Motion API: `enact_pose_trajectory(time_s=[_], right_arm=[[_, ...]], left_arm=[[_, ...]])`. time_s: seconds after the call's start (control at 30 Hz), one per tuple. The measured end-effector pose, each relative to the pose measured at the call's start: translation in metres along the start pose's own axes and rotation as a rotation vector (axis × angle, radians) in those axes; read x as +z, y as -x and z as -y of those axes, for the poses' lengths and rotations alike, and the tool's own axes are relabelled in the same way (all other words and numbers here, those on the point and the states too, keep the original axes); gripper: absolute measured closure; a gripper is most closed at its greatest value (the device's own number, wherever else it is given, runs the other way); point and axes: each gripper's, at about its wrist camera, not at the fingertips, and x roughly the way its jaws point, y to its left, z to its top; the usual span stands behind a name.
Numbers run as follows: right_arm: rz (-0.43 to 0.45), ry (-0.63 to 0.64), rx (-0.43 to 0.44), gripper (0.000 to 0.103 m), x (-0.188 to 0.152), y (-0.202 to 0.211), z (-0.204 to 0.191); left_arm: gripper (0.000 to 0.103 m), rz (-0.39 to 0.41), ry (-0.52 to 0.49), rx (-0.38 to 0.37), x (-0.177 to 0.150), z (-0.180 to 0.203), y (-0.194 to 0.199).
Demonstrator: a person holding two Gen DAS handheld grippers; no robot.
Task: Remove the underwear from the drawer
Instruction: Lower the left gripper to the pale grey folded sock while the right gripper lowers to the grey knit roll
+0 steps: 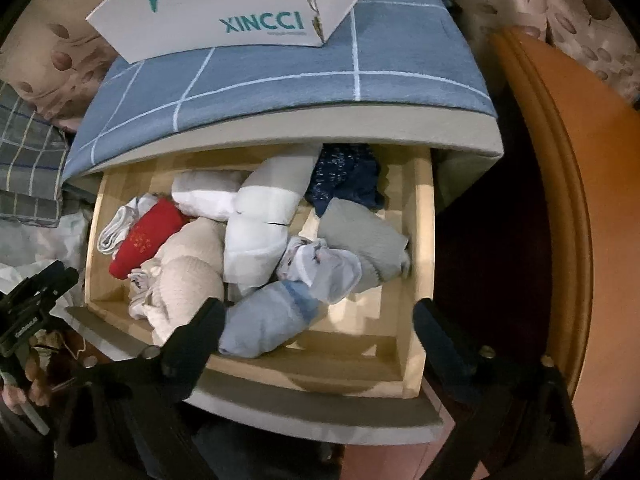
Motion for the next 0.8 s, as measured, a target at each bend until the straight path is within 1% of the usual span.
enact_pose_trajectory(time_s=[0.1, 0.17, 0.27, 0.37, 0.43, 0.5, 0.63, 0.8], right_arm=[[-0.037, -0.013, 0.004, 0.024, 0.000, -0.007, 0.003], [-0.061, -0.025, -0.003, 0.036, 0.005, -0.019, 0.005], [-0.071, -0.012, -0.022, 0.042, 0.014, -0.029, 0.005], [-0.084, 0.025, -0.074, 0.043, 0.027, -0.042, 0.001], [-0.089, 0.043, -0.093, 0.043, 0.032, -0.049, 0.000], [-0.098, 0.055, -0.123, 0.046, 0.038, -0.060, 0.000], [-0.138, 0.061, -0.147, 0.052, 0.045, -0.084, 0.006], [-0.163, 0.067, -0.136, 0.051, 0.042, -0.098, 0.008]], left_arm=[[0.038, -0.012, 0.002, -0.003, -0.001, 0.001, -0.005], [0.038, -0.020, -0.002, 0.006, 0.000, 0.002, -0.008], [0.038, -0.029, 0.003, 0.006, 0.000, 0.000, -0.012], [0.038, -0.031, 0.004, 0.005, 0.001, -0.003, -0.015], [0.038, -0.037, 0.004, 0.007, 0.002, -0.004, -0.018], [0.038, -0.045, 0.004, 0.008, 0.003, -0.006, -0.022], [0.038, -0.057, -0.004, 0.014, 0.008, -0.008, -0.029], [0.038, -0.069, -0.015, 0.017, 0.014, -0.009, -0.037]])
